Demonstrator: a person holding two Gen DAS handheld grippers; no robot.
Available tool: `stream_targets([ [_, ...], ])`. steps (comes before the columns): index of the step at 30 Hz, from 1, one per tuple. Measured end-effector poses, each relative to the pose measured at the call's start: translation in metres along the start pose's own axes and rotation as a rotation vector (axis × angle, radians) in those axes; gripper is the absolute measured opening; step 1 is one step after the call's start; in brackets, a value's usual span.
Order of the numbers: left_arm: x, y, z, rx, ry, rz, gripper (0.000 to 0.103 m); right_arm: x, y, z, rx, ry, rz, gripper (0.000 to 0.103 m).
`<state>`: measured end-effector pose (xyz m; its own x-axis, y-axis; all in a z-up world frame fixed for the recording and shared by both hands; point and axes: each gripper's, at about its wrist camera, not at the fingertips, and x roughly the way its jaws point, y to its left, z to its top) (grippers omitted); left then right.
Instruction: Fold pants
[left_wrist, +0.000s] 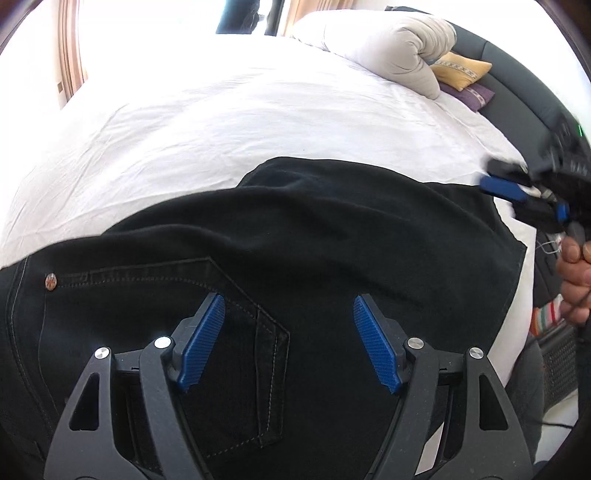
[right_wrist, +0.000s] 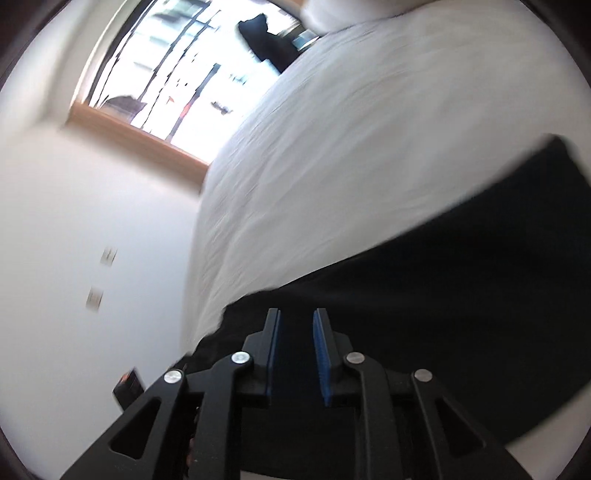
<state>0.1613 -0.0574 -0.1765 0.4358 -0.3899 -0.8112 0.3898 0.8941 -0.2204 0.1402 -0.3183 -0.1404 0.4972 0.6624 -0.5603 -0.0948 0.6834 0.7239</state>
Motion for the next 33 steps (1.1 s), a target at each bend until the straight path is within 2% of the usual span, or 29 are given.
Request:
stream_targets([
  [1, -0.001, 0.004, -0.004, -0.006, 0.0, 0.004, 0.071, 0.036, 0.026, 0.003, -0.067, 0.081, 0.051, 0.033],
  [4, -0.001, 0.012, -0.015, -0.013, 0.003, 0.016, 0.071, 0.124, 0.064, 0.006, -0.143, 0.247, 0.127, 0.037],
  [5, -0.001, 0.014, -0.017, -0.011, 0.003, 0.018, 0.071, 0.146, 0.063, 0.004, -0.141, 0.283, 0.093, 0.037],
  [6, -0.002, 0.017, -0.019, -0.011, -0.002, 0.023, 0.071, 0.165, 0.057, 0.007, -0.137, 0.297, 0.021, 0.036],
  [7, -0.002, 0.018, -0.02, -0.015, -0.005, 0.023, 0.071, 0.179, 0.046, 0.012, -0.109, 0.308, -0.012, 0.03],
  [8, -0.003, 0.022, -0.021, -0.023, -0.007, 0.019, 0.071, 0.186, 0.034, 0.013, -0.081, 0.307, -0.03, 0.019],
  [9, -0.004, 0.026, -0.022, -0.035, -0.009, 0.013, 0.071, 0.186, 0.024, 0.01, -0.065, 0.287, -0.06, 0.0],
  [10, -0.004, 0.027, -0.022, -0.044, -0.012, 0.009, 0.071, 0.183, 0.017, 0.015, -0.056, 0.254, -0.071, 0.0],
  [15, -0.006, 0.028, -0.03, -0.018, -0.038, 0.027, 0.071, 0.148, 0.014, 0.047, -0.122, 0.112, -0.348, 0.0],
  [16, -0.006, 0.027, -0.031, -0.013, -0.042, 0.035, 0.071, 0.139, 0.013, 0.054, -0.129, 0.097, -0.352, 0.01],
  [17, -0.005, 0.026, -0.032, -0.011, -0.046, 0.041, 0.071, 0.133, 0.013, 0.061, -0.133, 0.103, -0.299, 0.013],
  [18, -0.005, 0.025, -0.033, -0.012, -0.051, 0.042, 0.071, 0.133, 0.022, 0.066, -0.164, 0.139, -0.218, 0.023],
  [19, -0.005, 0.027, -0.033, -0.014, -0.053, 0.041, 0.071, 0.139, 0.038, 0.068, -0.238, 0.19, -0.155, 0.037],
  [20, -0.005, 0.026, -0.034, -0.014, -0.053, 0.04, 0.071, 0.148, 0.057, 0.066, -0.353, 0.246, -0.143, 0.046],
  [21, -0.004, 0.028, -0.035, -0.015, -0.054, 0.036, 0.071, 0.157, 0.074, 0.063, -0.474, 0.292, -0.172, 0.059],
  [23, -0.004, 0.029, -0.035, -0.021, -0.057, 0.026, 0.071, 0.181, 0.095, 0.056, -0.639, 0.385, -0.22, 0.062],
  [25, -0.004, 0.037, -0.036, -0.018, -0.057, 0.025, 0.071, 0.203, 0.1, 0.051, -0.7, 0.453, -0.244, 0.062],
  [27, -0.005, 0.026, -0.043, -0.009, -0.057, 0.028, 0.071, 0.215, 0.092, 0.045, -0.731, 0.504, -0.272, 0.062],
  [29, -0.005, 0.026, -0.041, -0.005, -0.054, 0.03, 0.071, 0.231, 0.085, 0.03, -0.769, 0.577, -0.326, 0.053],
  [30, -0.005, 0.025, -0.041, -0.006, -0.052, 0.03, 0.071, 0.234, 0.083, 0.022, -0.81, 0.584, -0.363, 0.037],
  [32, -0.004, 0.025, -0.042, -0.009, -0.055, 0.028, 0.071, 0.237, 0.087, 0.018, -0.822, 0.576, -0.358, 0.024],
  [33, -0.002, 0.022, -0.041, -0.008, -0.056, 0.029, 0.071, 0.238, 0.087, 0.018, -0.823, 0.56, -0.384, 0.009],
])
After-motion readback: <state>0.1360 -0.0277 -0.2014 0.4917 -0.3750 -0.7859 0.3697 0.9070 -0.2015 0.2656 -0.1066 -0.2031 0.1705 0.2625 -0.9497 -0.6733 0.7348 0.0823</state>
